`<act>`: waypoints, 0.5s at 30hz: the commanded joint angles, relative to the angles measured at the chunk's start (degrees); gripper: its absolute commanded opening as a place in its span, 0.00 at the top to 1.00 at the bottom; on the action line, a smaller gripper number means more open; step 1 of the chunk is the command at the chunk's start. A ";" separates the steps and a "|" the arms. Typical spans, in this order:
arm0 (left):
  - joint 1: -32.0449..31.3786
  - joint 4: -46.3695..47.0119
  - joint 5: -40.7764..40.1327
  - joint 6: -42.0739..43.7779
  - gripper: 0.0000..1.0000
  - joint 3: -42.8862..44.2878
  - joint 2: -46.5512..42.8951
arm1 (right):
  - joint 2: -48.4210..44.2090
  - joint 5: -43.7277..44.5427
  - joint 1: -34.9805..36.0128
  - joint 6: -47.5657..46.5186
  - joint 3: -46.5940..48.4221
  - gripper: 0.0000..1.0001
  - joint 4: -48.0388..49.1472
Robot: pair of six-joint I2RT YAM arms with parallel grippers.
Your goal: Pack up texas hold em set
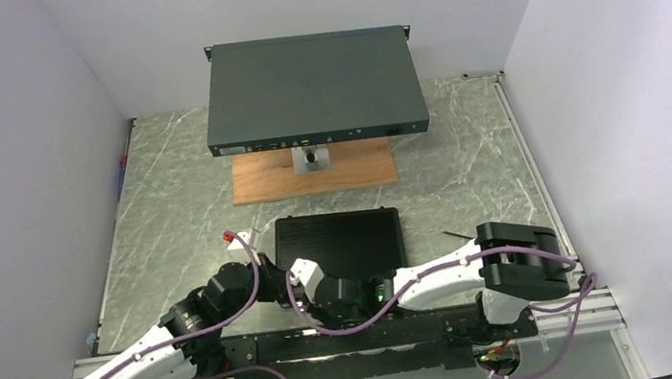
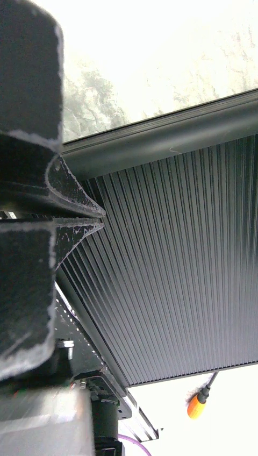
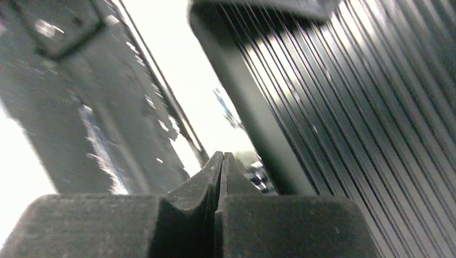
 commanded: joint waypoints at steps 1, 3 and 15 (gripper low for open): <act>0.15 -5.46 0.21 2.08 0.89 0.52 -0.21 | -0.33 5.06 -0.18 0.10 -1.60 1.00 -5.00; 0.13 -5.78 -0.18 2.32 0.88 0.99 -0.22 | -2.88 6.57 -0.12 -0.94 -0.23 1.00 -7.26; 0.15 -13.47 -1.90 9.10 0.64 15.21 -6.39 | -28.42 25.34 -4.90 2.27 8.05 0.98 -30.35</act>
